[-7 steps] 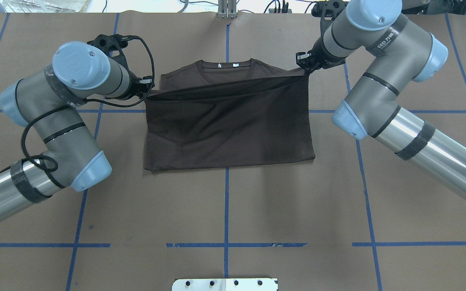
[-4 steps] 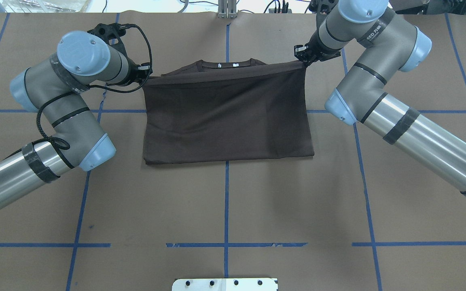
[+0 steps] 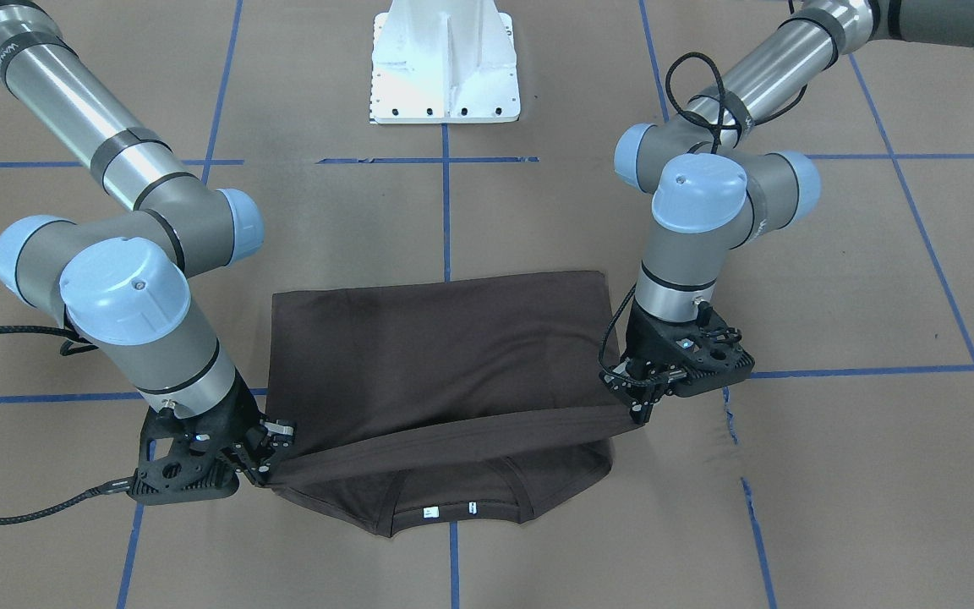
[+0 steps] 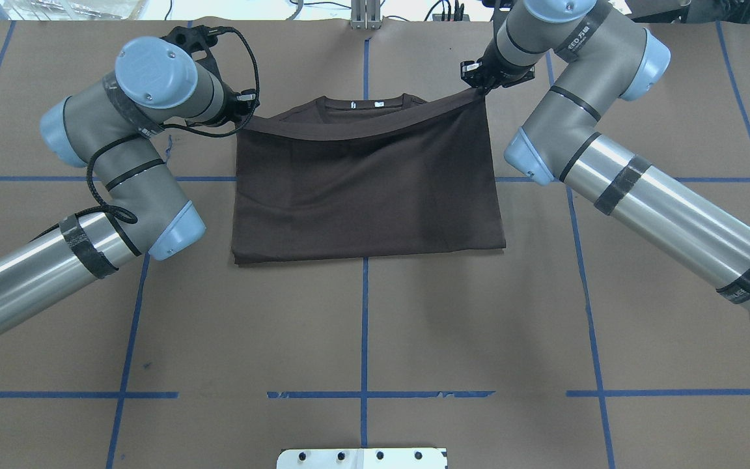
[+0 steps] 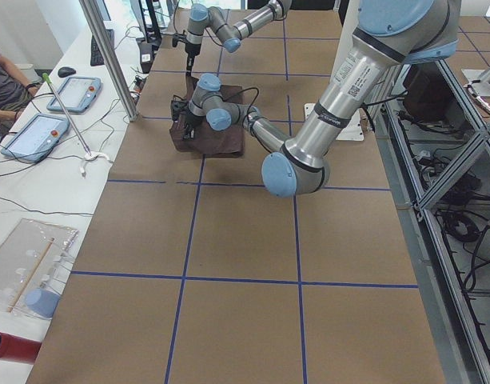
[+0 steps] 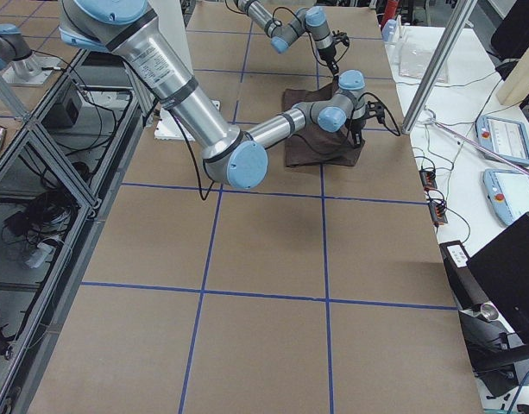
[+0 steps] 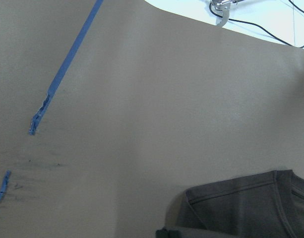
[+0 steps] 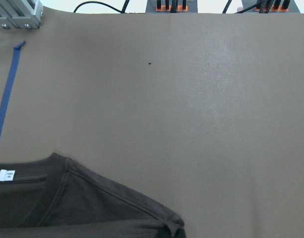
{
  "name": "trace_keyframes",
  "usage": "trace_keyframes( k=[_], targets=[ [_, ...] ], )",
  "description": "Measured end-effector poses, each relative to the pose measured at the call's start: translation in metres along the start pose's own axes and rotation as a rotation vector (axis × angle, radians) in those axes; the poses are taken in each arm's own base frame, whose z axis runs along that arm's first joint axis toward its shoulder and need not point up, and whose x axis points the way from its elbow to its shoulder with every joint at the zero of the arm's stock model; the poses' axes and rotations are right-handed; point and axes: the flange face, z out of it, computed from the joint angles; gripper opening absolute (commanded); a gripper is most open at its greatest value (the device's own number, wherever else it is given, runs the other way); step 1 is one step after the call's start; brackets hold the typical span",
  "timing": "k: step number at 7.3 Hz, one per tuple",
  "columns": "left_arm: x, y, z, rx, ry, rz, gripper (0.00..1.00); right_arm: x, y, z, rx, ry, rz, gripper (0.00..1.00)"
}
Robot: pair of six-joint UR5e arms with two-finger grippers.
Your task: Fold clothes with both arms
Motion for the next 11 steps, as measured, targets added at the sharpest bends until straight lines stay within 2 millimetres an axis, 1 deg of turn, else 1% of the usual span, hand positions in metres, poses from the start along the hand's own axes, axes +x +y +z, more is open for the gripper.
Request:
trace_keyframes(
  k=[3,6,7,8,9,10,11],
  targets=[
    [-0.001,-0.009,0.015,0.008,-0.013,-0.008,0.00,0.007,-0.005,0.005,-0.002,0.016,0.010,0.00],
    [0.002,-0.011,0.017,0.011,-0.004,-0.009,0.00,0.005,-0.006,0.004,0.000,0.014,0.009,0.00],
    [0.006,-0.011,0.015,0.011,0.002,-0.006,0.00,0.003,-0.006,0.003,0.000,0.010,0.008,0.41],
    [0.009,-0.012,0.013,0.011,0.008,-0.003,0.43,0.002,-0.005,0.002,0.000,0.007,0.007,0.99],
    [0.011,-0.012,0.012,0.011,0.012,-0.001,0.99,0.000,-0.003,0.002,-0.001,0.003,0.005,1.00],
    [0.012,-0.012,0.011,0.012,0.012,0.000,1.00,0.002,0.002,0.005,0.001,-0.008,0.001,1.00],
    [0.011,-0.013,0.011,0.014,0.010,0.001,1.00,0.010,0.008,0.010,0.001,-0.028,-0.002,1.00]
  ],
)
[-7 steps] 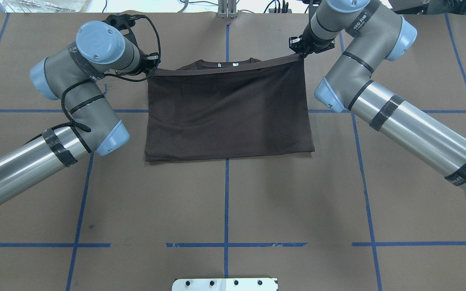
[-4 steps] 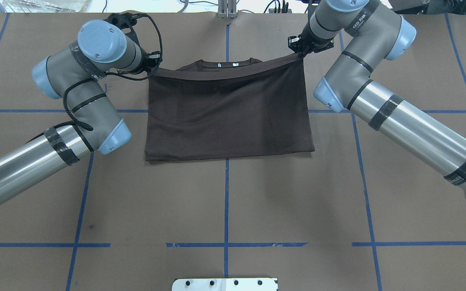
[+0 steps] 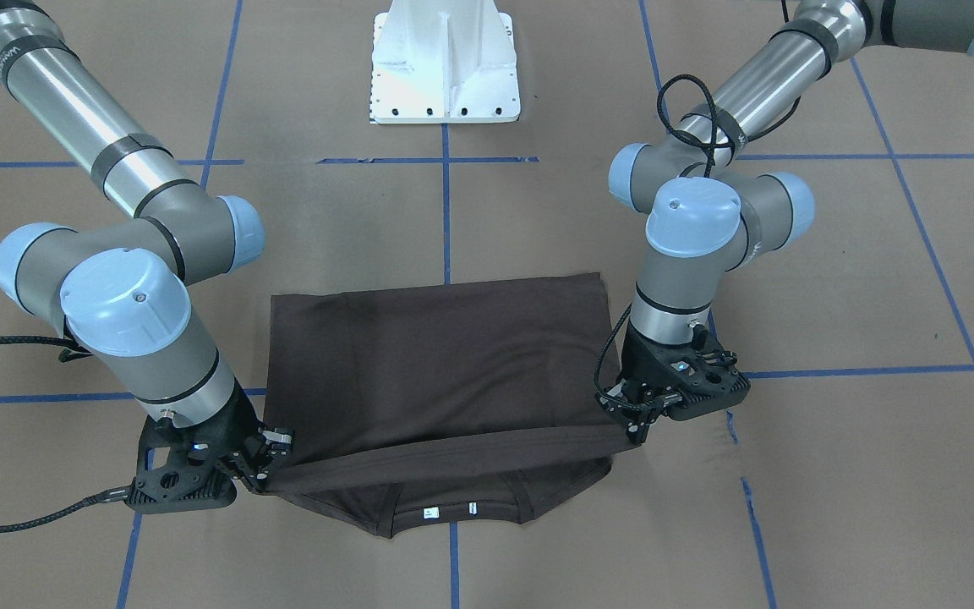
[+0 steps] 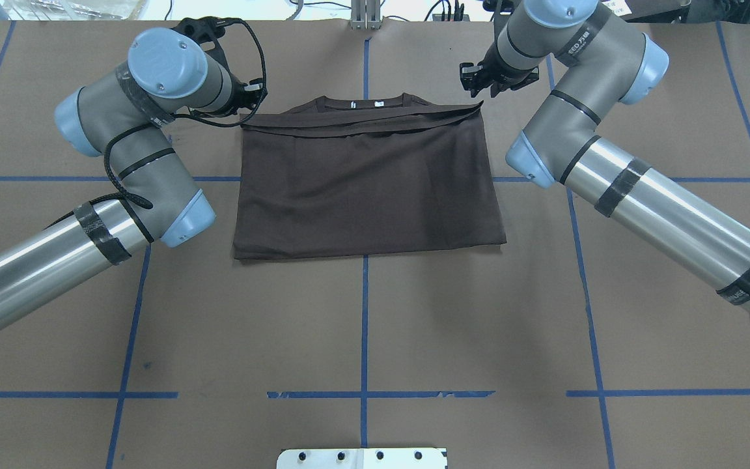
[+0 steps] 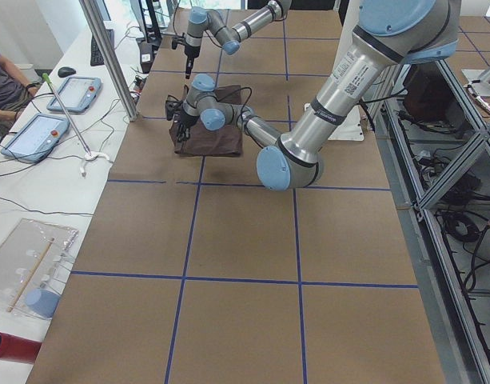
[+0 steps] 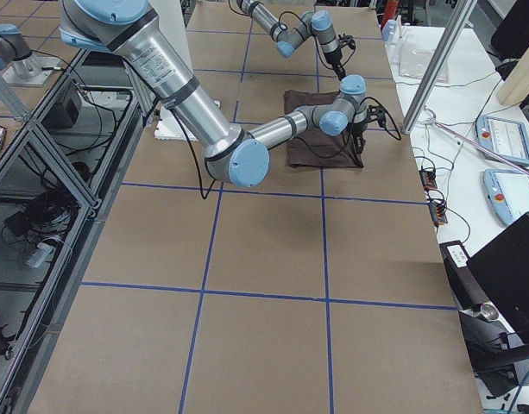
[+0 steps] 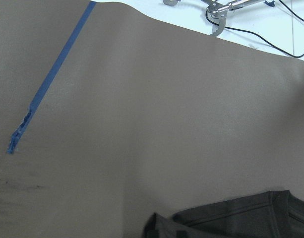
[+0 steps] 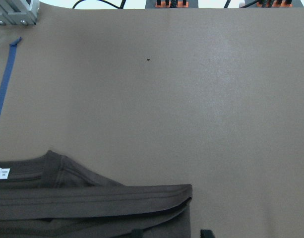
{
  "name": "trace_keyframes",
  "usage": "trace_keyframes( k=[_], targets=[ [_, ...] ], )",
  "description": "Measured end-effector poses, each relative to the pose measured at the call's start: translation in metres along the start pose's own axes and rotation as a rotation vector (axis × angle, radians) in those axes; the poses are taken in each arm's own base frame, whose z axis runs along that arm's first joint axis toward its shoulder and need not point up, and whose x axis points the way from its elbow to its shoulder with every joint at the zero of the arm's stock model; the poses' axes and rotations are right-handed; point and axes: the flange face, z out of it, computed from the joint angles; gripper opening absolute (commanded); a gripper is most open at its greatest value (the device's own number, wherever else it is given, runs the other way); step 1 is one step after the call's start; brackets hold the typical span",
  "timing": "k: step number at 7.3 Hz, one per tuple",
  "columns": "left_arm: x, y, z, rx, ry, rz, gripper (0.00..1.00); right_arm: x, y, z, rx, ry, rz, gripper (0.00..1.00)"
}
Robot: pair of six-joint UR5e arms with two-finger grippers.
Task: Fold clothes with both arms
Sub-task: 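Grasp the folded shirt corner with the right gripper and drag it toward the robot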
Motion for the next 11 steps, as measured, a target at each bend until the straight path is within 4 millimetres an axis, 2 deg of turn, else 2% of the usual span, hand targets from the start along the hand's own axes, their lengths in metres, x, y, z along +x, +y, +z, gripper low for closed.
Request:
trace_keyframes(
  k=[2,3,5,7,9,10,11],
  targets=[
    [-0.002,-0.007,-0.005,0.004,-0.003,-0.006,1.00,0.018,0.025,-0.004,-0.021,-0.051,-0.006,1.00],
    [-0.001,-0.010,-0.011,0.006,0.006,-0.007,1.00,0.022,0.051,-0.015,-0.040,-0.087,0.002,1.00],
    [0.005,-0.011,-0.034,0.016,0.034,-0.010,1.00,0.017,0.119,-0.035,-0.096,-0.122,0.029,1.00],
    [0.011,-0.010,-0.057,0.019,0.044,-0.012,1.00,0.011,0.172,-0.022,-0.146,-0.096,0.015,0.99],
    [0.015,-0.010,-0.068,0.020,0.049,-0.015,1.00,0.007,0.197,-0.007,-0.179,-0.076,0.001,0.98],
    [0.015,-0.010,-0.069,0.020,0.051,-0.016,1.00,0.008,0.205,-0.002,-0.192,-0.071,-0.003,0.84],
    [0.015,-0.010,-0.069,0.020,0.051,-0.017,1.00,0.009,0.209,0.002,-0.203,-0.065,-0.005,0.59]
  ],
)
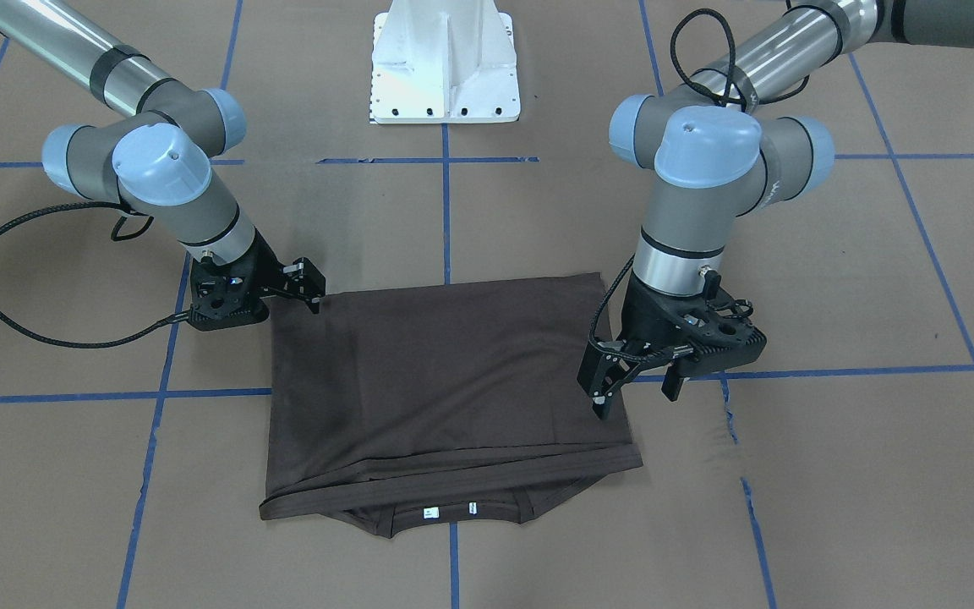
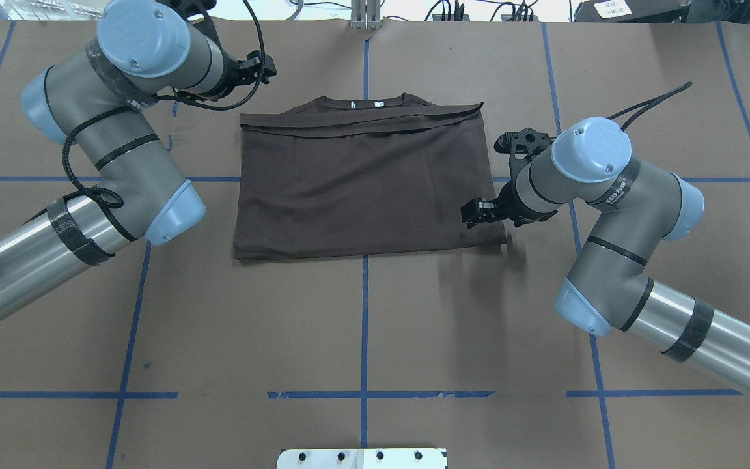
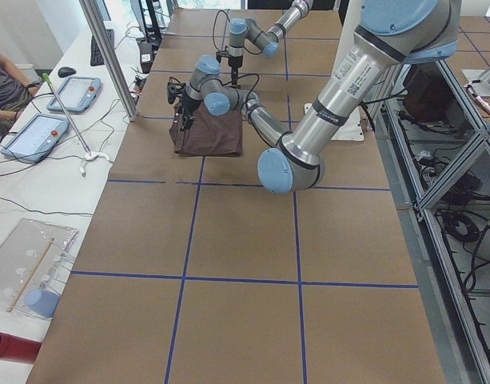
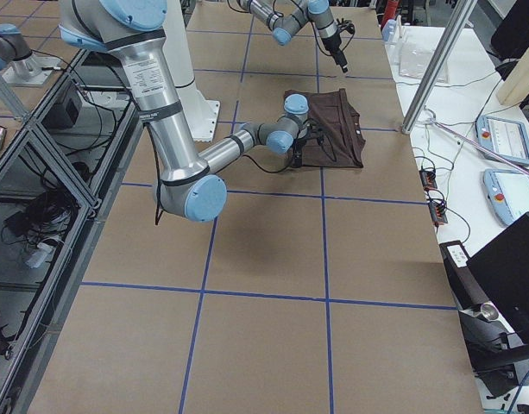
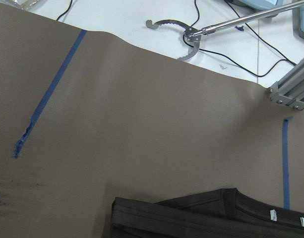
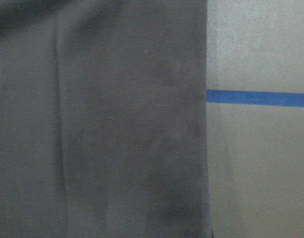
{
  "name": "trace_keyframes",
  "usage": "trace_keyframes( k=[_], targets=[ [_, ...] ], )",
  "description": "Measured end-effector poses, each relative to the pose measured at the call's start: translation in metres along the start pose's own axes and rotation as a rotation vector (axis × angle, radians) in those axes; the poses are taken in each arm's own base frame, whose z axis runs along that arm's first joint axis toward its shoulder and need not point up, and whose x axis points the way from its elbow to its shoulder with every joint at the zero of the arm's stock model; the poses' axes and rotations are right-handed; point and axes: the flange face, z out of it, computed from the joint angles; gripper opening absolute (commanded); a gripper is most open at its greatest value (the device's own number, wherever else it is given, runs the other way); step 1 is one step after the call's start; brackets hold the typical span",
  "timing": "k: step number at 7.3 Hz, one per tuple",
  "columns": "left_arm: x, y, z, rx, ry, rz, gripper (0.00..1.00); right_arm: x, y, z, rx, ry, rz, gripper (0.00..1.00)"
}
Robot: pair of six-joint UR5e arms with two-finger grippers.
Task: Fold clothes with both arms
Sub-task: 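Grasp the folded shirt corner with the right gripper and drag it toward the robot, then drag and rotate the brown shirt toward the robot with the right gripper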
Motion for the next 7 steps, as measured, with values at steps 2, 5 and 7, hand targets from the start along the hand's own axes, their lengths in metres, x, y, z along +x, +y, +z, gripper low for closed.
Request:
trace_keyframes(
  k=[2,5,7],
  targets=[
    [0.001,0.001,-0.001,0.000,0.002,-0.003,1.00,0.002,0.002,0.005,-0.012,0.006,0.001,0.00],
    [0.002,0.001,-0.003,0.000,0.008,-0.017,1.00,0.000,0.004,0.003,-0.038,-0.013,-0.001,0.00],
    [0.004,0.002,-0.004,-0.001,0.012,-0.032,1.00,0.006,0.018,-0.015,-0.059,-0.048,-0.008,0.00]
  ],
)
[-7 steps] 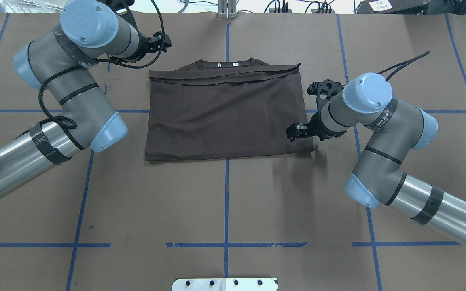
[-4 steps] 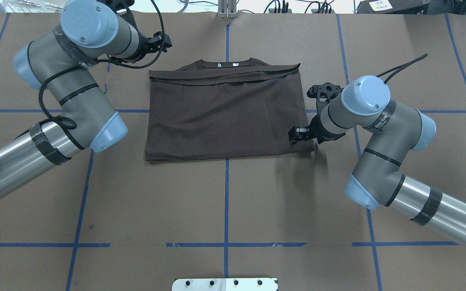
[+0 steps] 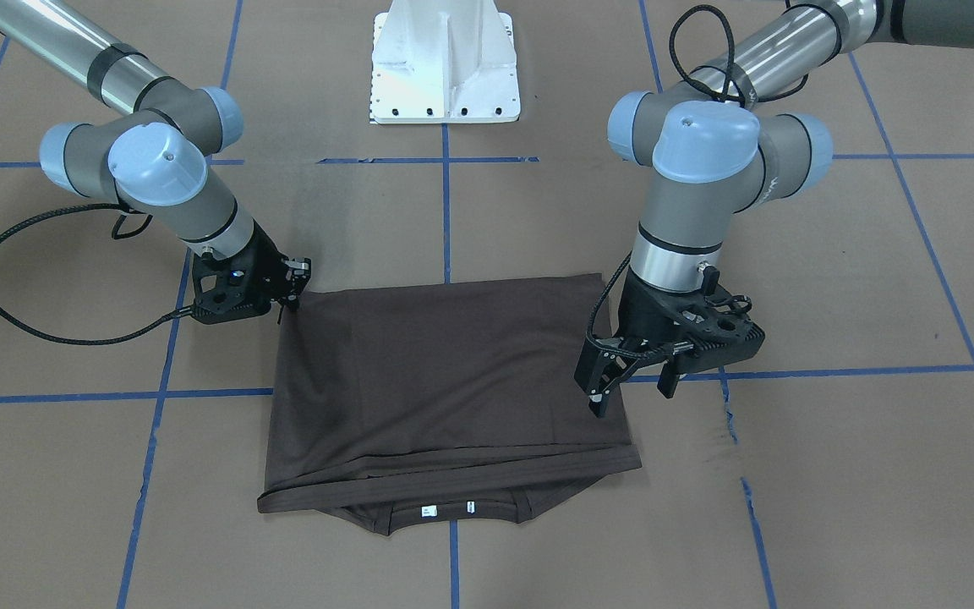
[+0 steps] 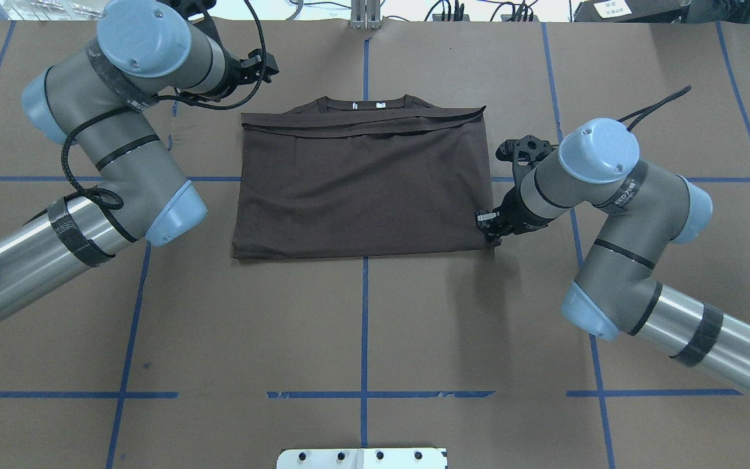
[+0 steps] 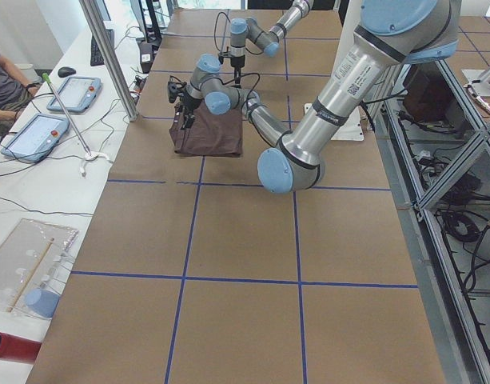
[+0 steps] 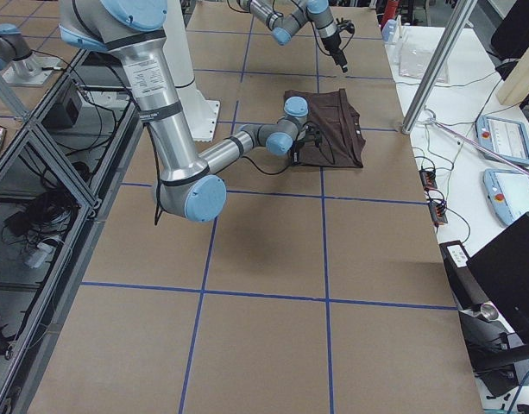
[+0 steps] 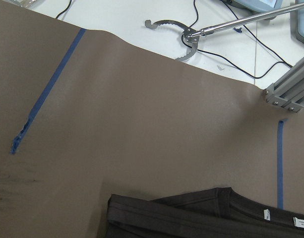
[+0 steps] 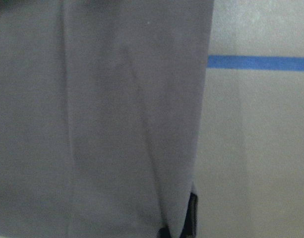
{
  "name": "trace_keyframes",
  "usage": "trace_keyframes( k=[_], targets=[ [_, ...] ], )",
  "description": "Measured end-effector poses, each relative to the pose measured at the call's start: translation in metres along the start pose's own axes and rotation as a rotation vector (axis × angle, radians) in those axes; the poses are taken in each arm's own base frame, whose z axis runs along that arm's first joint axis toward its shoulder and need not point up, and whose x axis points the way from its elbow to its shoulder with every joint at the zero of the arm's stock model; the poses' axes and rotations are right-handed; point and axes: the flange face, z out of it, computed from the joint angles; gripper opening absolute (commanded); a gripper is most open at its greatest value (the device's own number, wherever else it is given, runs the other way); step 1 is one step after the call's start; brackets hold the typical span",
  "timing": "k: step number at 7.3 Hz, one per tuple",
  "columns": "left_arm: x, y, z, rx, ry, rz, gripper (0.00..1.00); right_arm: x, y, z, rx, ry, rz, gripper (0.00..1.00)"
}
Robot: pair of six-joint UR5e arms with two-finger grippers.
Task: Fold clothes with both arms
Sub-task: 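Drag and rotate the brown shirt toward the robot with the right gripper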
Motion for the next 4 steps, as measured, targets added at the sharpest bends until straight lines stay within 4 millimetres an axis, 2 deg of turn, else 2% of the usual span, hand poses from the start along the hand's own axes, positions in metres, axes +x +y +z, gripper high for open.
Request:
trace_keyframes(
  k=[1,3,4],
  targets=[
    [0.001,0.001,-0.002,0.000,0.004,-0.010,1.00,0.011,0.032,-0.015,-0.014,-0.017,-0.018,0.00],
    [0.002,0.004,-0.007,-0.001,0.016,-0.017,1.00,0.022,0.135,-0.032,-0.097,-0.030,-0.048,0.00],
    [0.000,0.010,-0.012,-0.005,0.025,-0.013,1.00,0.013,0.194,-0.028,-0.134,-0.017,-0.050,0.00]
  ],
)
